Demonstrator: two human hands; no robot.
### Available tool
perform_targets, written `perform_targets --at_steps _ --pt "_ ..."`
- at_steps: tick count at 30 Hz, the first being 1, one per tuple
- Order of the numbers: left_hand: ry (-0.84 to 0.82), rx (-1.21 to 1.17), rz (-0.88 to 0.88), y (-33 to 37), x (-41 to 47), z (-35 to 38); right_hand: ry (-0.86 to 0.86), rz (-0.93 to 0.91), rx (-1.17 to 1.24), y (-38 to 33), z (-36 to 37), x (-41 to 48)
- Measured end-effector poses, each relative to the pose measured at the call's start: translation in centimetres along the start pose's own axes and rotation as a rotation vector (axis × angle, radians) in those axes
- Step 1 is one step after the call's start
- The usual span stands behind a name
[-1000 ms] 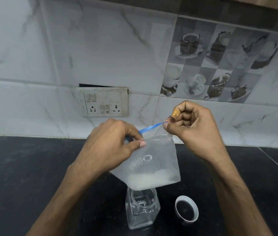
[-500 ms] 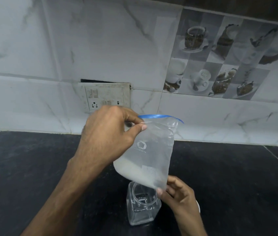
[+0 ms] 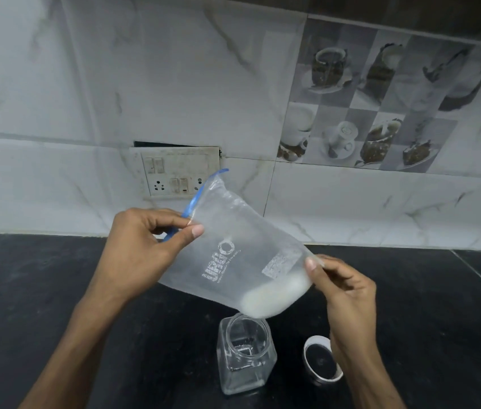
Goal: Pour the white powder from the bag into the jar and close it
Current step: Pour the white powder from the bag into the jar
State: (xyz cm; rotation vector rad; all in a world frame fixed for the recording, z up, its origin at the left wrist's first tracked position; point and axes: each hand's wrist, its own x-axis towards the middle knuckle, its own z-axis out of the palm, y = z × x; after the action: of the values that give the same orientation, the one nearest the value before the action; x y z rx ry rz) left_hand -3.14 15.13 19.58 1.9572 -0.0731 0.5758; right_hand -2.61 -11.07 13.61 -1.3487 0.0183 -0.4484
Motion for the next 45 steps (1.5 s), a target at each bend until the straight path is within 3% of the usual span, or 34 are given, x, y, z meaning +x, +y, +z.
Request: perform_targets --at_steps 16,23,35,45 --pt "-0.005 -0.106 0.049 -1.6 -0.4 1.3 0.081 -0.092 -0.022 -0.8 -0.3 0.3" --pt "-0.048 -0.136 0.056 -2.2 -1.1 3.6 0.128 -0.188 -0.179 -2.0 -2.2 0.2" --pt "-0.379 -0.218 -0.062 -4.7 -3.6 9.4 0.207 -0.245 -0.363 -2.5 -7.1 0.5" --pt "-0.381 -0.277 -0.127 -6.3 -6.8 10.1 0.204 -0.268 -0.434 -1.4 -7.8 -1.0"
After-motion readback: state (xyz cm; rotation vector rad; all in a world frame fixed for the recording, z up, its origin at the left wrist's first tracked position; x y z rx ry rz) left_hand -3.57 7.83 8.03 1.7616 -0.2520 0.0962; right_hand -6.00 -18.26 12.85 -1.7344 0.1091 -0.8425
